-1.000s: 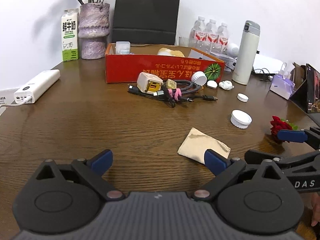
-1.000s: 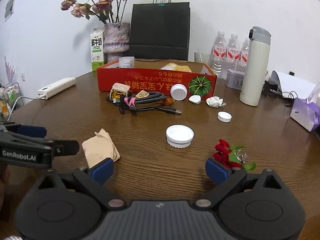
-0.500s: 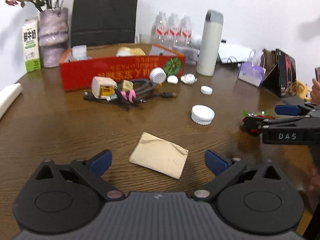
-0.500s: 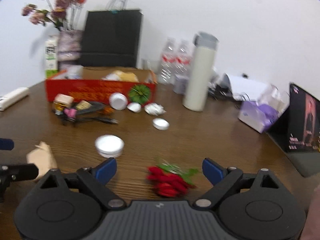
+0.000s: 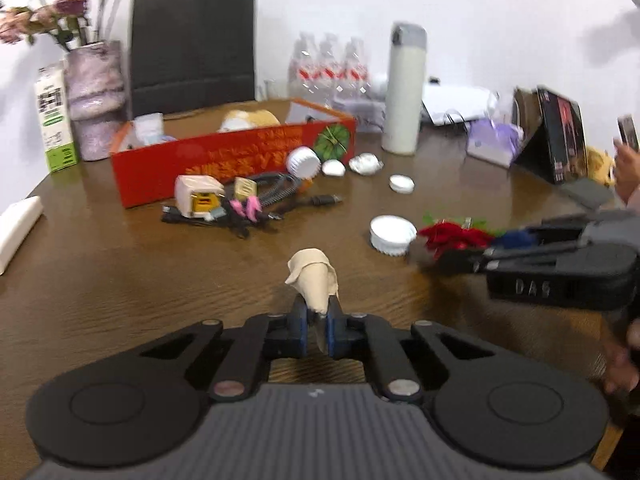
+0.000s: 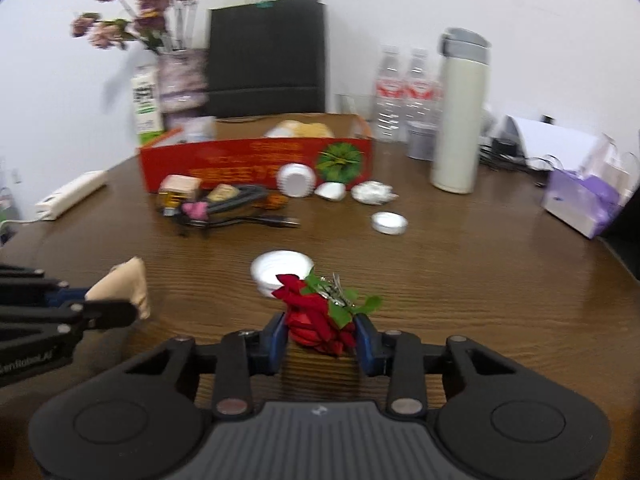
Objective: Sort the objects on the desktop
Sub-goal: 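Grasp the beige cloth with the left tool while the right tool grasps the red flower, then carry the cloth and the red flower into the red box and release both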
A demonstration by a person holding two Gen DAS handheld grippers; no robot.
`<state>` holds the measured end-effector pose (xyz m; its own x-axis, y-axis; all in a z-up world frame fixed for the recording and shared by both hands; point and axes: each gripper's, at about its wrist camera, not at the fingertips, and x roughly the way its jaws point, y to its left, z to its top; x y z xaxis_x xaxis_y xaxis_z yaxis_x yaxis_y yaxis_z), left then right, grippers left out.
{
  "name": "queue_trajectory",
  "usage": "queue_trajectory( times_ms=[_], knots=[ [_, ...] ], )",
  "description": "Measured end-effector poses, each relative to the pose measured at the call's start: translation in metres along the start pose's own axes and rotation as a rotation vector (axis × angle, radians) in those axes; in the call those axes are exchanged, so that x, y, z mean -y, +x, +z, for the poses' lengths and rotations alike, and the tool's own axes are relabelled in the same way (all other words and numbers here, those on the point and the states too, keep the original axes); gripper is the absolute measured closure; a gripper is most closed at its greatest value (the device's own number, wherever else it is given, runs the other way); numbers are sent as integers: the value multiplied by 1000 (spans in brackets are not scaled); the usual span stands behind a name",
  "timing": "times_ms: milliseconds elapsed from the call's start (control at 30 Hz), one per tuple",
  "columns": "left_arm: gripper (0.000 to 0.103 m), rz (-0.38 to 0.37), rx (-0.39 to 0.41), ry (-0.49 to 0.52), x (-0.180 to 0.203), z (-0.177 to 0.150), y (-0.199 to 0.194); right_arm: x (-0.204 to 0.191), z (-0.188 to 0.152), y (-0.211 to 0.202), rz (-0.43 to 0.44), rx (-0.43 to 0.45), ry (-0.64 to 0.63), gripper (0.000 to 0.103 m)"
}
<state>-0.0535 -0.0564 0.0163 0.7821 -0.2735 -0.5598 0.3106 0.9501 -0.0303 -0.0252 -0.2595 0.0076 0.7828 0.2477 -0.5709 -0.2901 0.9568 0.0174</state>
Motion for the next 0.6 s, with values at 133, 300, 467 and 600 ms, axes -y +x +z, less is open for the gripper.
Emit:
queue_trajectory(
  times_ms=[133,300,467,600],
  knots=[
    [94,9,39,-48,-13,9,-17,-15,9,-14,52,39,-18,70],
    [94,65,48,-79,-32,30,-22,-21,28,-19,82,73,-12,70],
    [94,132,70,40,-68,97,-19,-23,75,-8,91,128,-30,70],
    [94,149,39,53,-99,156,26,-13,139,36,140,138,3,70]
  ],
)
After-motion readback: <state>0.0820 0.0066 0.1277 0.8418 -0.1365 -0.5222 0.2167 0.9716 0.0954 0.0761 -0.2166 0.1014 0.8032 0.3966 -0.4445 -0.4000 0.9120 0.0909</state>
